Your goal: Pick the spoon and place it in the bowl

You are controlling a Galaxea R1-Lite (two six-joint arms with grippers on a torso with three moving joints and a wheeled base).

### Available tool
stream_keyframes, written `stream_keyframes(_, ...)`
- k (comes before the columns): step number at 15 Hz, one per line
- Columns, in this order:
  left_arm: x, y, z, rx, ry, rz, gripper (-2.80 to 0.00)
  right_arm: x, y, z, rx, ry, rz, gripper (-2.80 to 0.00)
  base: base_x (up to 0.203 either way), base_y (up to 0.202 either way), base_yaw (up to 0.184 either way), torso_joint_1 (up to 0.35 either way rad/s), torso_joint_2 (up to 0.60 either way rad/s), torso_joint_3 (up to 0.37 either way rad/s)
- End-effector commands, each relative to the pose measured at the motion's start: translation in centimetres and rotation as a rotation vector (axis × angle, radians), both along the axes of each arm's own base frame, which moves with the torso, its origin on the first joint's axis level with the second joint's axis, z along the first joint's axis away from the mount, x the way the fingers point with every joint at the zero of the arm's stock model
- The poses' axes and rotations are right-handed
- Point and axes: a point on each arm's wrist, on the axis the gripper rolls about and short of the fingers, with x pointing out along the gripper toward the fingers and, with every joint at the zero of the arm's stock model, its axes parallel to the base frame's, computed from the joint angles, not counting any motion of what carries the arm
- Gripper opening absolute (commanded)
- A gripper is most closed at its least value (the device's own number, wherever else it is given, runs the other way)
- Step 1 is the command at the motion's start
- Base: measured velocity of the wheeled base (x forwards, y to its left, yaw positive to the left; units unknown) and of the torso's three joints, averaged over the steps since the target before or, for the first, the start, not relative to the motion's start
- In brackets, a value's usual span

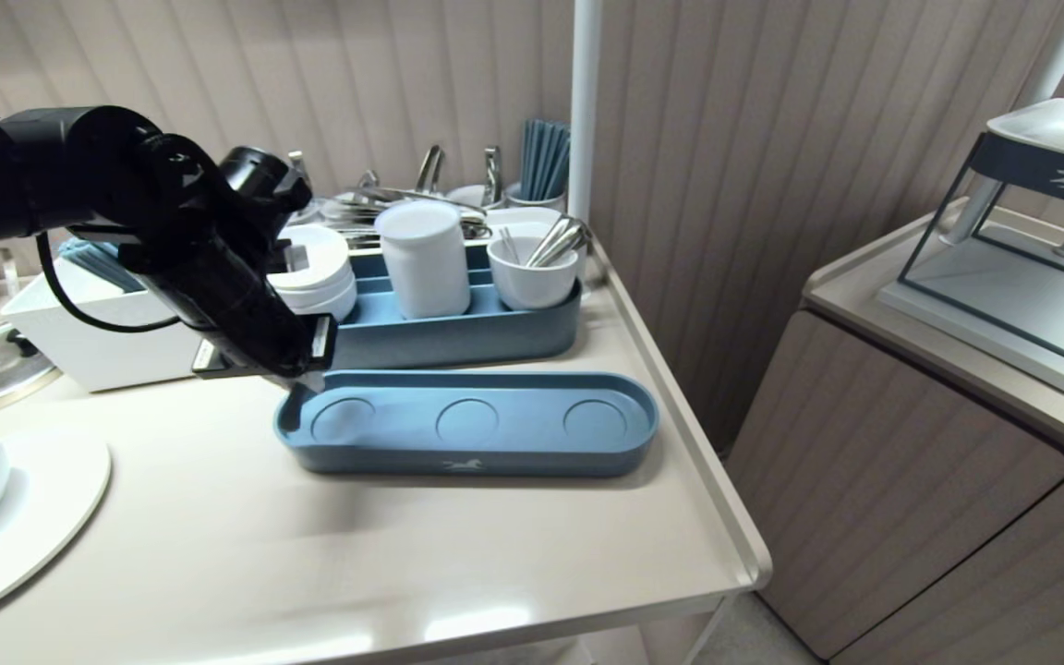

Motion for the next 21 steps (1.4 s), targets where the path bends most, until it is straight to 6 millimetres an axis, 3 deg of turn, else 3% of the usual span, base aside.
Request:
stream_keyframes(1, -0.2, 0.4, 0.3, -0.002, -0.005, 0.013, -2.8, 0.0, 0.0, 0.0, 0.0, 0.0, 0.0, -2.8, 0.0, 0.0, 0.0, 0.0, 0.0, 0.0)
stream_keyframes(11, -0.2, 0.6, 0.2, 0.0, 0.001, 0.017, -2.8, 0.0, 0.0, 0.0, 0.0, 0.001, 0.0, -2.8, -0.053, 0.0, 0.001, 0.001, 0.0, 0.0)
stream_keyframes(15, -0.1, 2.2, 0.7, 0.014, -0.015, 0.037, -2.8, 0.0, 0.0, 0.0, 0.0, 0.001, 0.0, -2.8, 0.0, 0.0, 0.0, 0.0, 0.0, 0.0)
stream_keyframes(17, -0.2, 3.2, 1.0, 0.02, -0.025, 0.053, -2.8, 0.0, 0.0, 0.0, 0.0, -0.001, 0.0, -2.8, 0.005, 0.082, -0.014, 0.005, 0.0, 0.002)
stream_keyframes(21, -0.5, 3.3, 1.3, 0.017, -0.032, 0.051, -2.8, 0.0, 0.0, 0.0, 0.0, 0.001, 0.0, -2.8, 0.0, 0.186, -0.003, 0.005, 0.0, 0.002)
